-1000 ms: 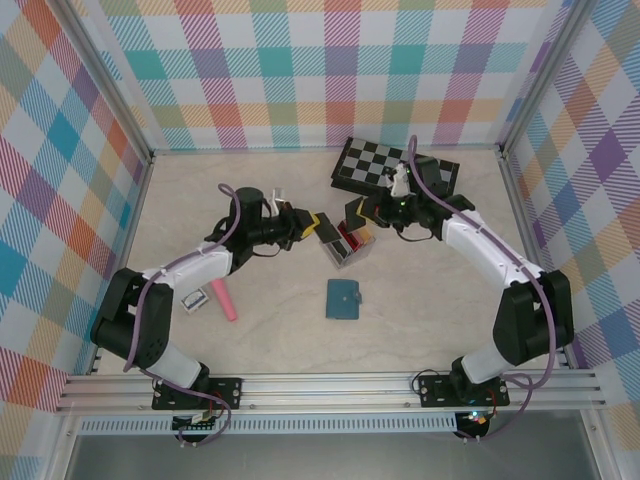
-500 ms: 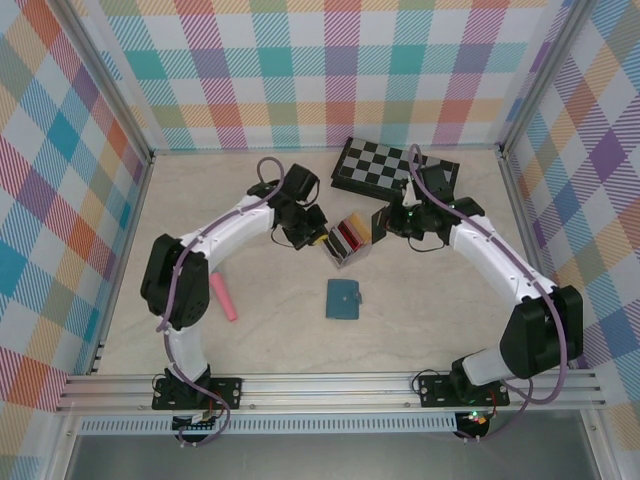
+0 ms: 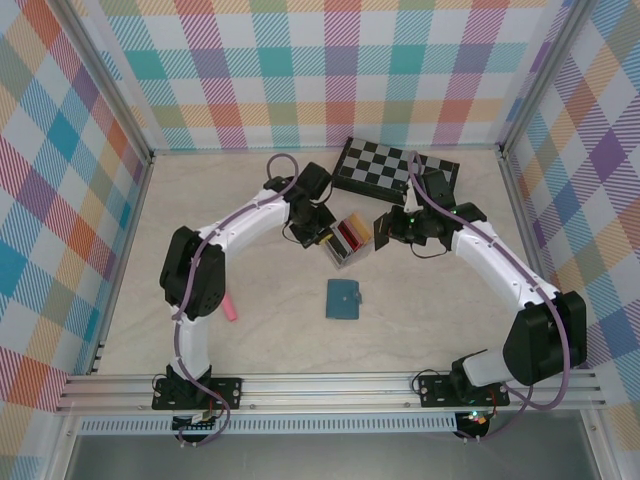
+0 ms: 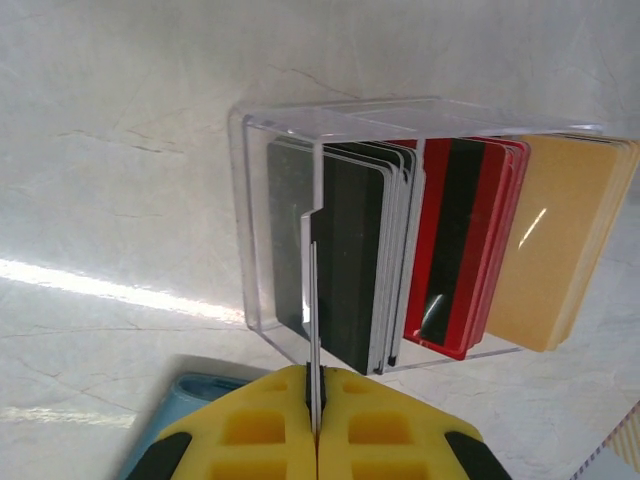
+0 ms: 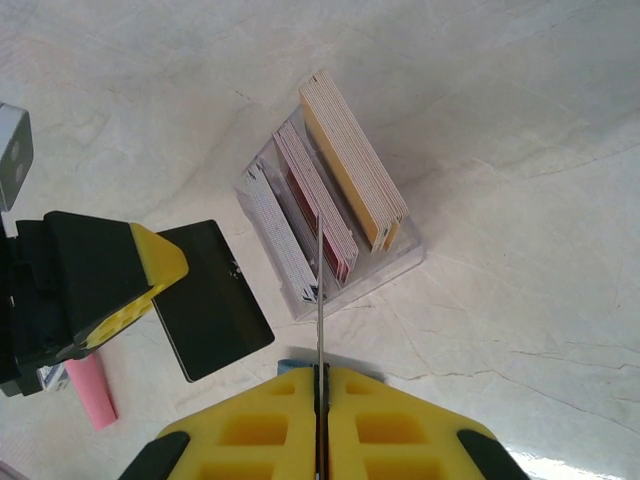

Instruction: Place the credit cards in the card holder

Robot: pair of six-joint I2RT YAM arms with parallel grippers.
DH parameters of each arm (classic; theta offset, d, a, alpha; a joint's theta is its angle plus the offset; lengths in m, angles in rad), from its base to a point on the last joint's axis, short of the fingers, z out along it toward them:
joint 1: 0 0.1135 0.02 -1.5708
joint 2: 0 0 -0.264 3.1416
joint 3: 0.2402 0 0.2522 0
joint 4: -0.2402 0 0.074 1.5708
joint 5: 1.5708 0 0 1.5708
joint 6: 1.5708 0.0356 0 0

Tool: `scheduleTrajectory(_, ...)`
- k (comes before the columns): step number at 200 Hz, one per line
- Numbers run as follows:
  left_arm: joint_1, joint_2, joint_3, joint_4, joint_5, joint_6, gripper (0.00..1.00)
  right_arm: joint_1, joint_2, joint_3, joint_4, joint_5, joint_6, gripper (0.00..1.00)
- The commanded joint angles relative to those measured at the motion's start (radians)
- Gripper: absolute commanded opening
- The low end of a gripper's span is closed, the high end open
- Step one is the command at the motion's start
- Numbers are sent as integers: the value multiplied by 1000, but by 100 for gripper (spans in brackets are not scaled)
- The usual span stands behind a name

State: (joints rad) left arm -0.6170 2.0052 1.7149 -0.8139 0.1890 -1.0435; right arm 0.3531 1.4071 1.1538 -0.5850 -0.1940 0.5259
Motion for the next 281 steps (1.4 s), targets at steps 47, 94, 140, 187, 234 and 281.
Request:
scheduleTrajectory(47,-19,97,112,-86,-47,-10,0,-3,-13,-17,-5,-10,-33,10)
scheduleTrajectory(94,-19,124,121,-71,-58,-25,0,-3,-11,-22,-6,-19,-32,11)
scheduleTrajectory(140,-20,172,179,-121,-83,-17,0,-3,-8,-23,-7,-24,-30,11)
scheduleTrajectory(187,-19,181,180,-133,-100,-32,0,-3,-6,-23,-8,-26,-30,11)
scheduleTrajectory(234,-16,187,197,-118,-103,-30,0,-3,-10,-22,-15,-28,-35,12)
scheduleTrajectory(281,-18,245,227,-155,-88,-30,0,-3,-17,-21,-25,-19,-39,12)
